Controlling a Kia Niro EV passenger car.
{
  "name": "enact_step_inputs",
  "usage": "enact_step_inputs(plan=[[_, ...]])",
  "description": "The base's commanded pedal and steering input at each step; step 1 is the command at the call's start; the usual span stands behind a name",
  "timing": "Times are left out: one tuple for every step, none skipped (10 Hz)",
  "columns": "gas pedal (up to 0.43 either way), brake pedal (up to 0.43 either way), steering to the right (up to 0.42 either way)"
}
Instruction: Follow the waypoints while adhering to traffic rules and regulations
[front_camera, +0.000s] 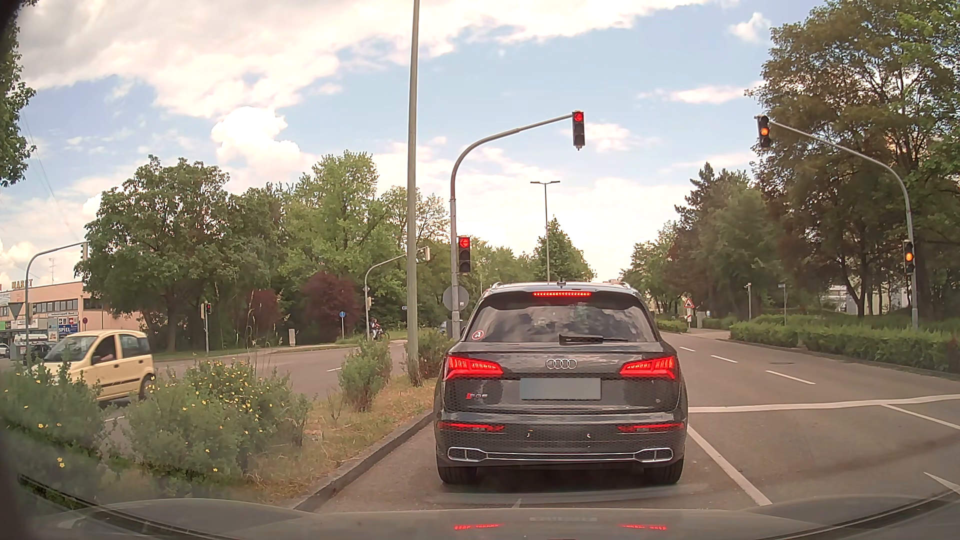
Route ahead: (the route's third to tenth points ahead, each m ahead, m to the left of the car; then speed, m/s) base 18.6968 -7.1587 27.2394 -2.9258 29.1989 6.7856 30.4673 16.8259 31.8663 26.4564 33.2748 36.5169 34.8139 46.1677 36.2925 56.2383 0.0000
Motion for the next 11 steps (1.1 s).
enact_step_inputs(plan=[[0.0,0.494,0.033],[0.0,0.494,0.033],[0.0,0.494,0.033],[0.0,0.5,0.033],[0.0,0.494,0.033],[0.0,0.488,0.033],[0.0,0.494,0.033],[0.0,0.5,0.033],[0.0,0.5,0.033],[0.0,0.506,0.033],[0.0,0.506,0.033]])
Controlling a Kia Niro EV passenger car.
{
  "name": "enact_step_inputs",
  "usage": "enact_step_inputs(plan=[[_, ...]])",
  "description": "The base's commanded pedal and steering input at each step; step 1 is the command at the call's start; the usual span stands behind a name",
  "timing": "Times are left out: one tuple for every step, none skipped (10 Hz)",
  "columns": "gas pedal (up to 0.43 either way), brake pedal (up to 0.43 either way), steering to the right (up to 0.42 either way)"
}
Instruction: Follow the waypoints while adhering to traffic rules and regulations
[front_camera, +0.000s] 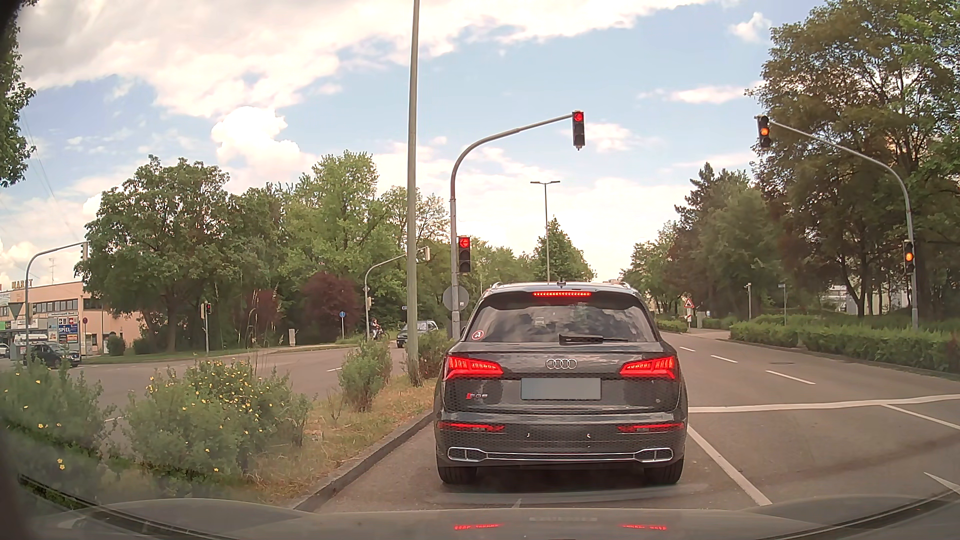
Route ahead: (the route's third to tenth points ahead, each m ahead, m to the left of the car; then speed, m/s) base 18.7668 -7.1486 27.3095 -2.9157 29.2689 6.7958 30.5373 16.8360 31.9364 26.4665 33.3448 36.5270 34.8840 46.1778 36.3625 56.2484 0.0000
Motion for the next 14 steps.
enact_step_inputs(plan=[[0.0,0.5,0.033],[0.0,0.5,0.033],[0.0,0.494,0.033],[0.0,0.482,0.033],[0.0,0.476,0.031],[0.0,0.476,0.029],[0.0,0.47,0.025],[0.0,0.463,0.023],[0.0,0.463,0.02],[0.0,0.463,0.018],[0.0,0.463,0.018],[0.0,0.463,0.019],[0.0,0.463,0.019],[0.0,0.463,0.021]])
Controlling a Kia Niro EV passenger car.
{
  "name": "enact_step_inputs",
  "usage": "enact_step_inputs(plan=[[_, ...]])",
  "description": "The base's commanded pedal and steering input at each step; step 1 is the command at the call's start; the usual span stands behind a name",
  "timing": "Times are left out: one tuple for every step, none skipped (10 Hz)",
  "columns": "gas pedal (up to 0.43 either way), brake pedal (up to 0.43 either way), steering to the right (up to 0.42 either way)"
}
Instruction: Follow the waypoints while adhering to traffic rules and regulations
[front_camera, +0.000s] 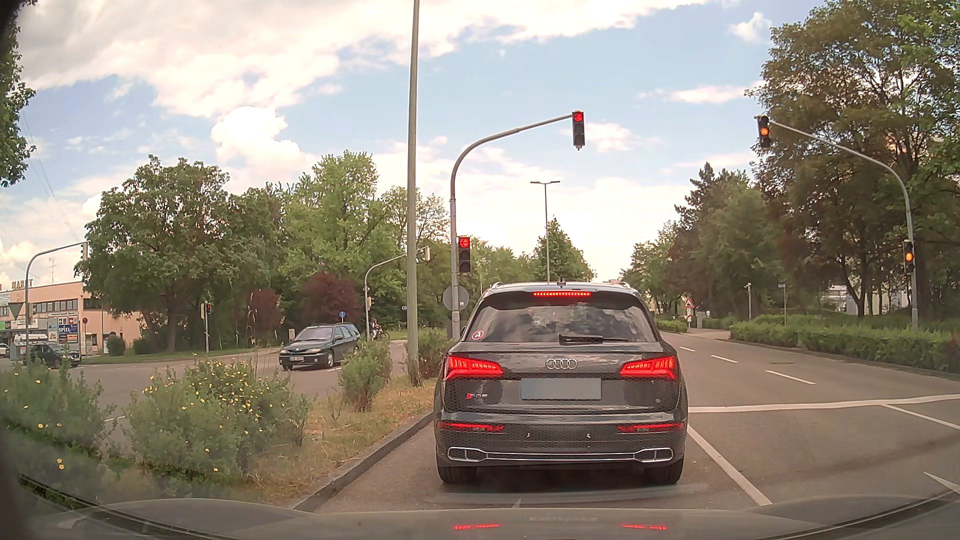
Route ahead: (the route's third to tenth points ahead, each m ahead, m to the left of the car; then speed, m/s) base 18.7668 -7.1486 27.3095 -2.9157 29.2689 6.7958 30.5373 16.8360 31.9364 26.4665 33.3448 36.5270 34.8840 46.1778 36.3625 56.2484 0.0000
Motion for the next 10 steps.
enact_step_inputs(plan=[[0.0,0.463,0.022],[0.0,0.463,0.023],[0.0,0.463,0.023],[0.0,0.463,0.023],[0.0,0.463,0.022],[0.0,0.463,0.023],[0.0,0.463,0.023],[0.0,0.463,0.023],[0.0,0.463,0.023],[0.0,0.463,0.023]])
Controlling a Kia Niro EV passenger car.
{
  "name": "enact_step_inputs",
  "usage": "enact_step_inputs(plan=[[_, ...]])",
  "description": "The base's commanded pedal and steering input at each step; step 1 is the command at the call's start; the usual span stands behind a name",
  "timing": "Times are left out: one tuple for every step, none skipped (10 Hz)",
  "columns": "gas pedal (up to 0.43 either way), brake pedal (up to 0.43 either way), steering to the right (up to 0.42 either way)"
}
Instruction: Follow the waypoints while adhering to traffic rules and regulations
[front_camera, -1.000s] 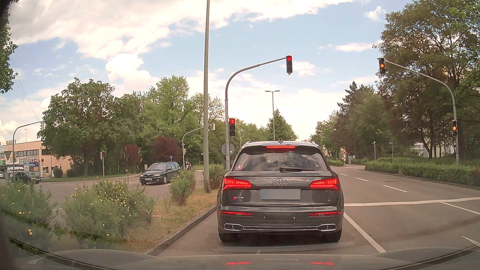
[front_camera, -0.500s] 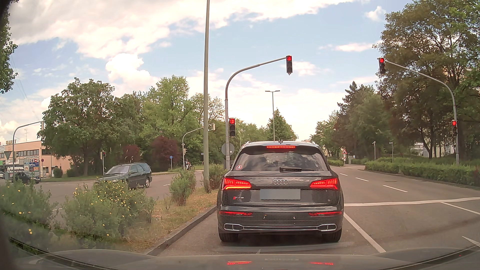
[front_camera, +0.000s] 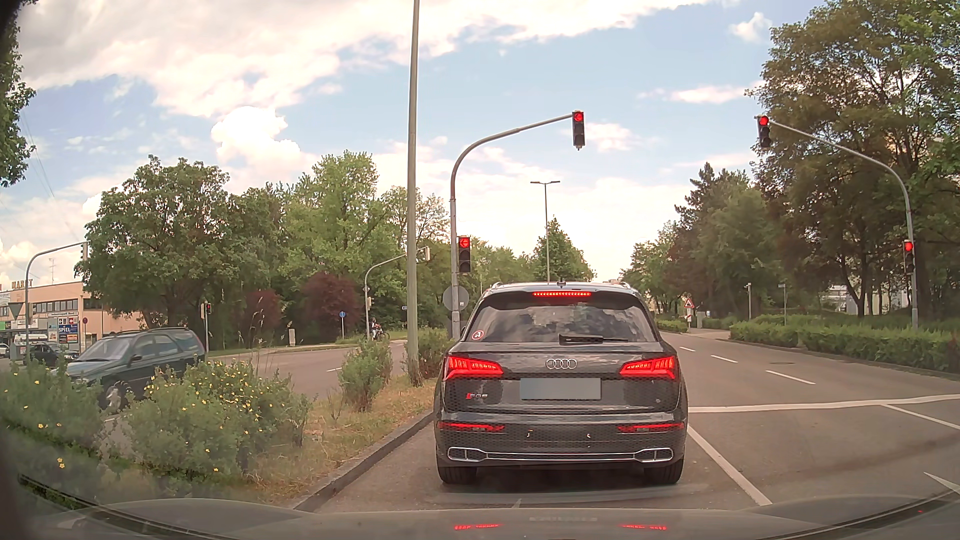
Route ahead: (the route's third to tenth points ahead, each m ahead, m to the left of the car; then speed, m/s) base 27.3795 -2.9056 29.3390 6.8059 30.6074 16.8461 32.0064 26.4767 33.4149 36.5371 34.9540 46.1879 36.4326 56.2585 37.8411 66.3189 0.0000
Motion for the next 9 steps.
enact_step_inputs(plan=[[0.0,0.463,0.023],[0.0,0.463,0.024],[0.0,0.457,0.024],[0.0,0.463,0.024],[0.0,0.463,0.024],[0.0,0.457,0.024],[0.0,0.457,0.024],[0.0,0.463,0.024],[0.0,0.457,0.024]])
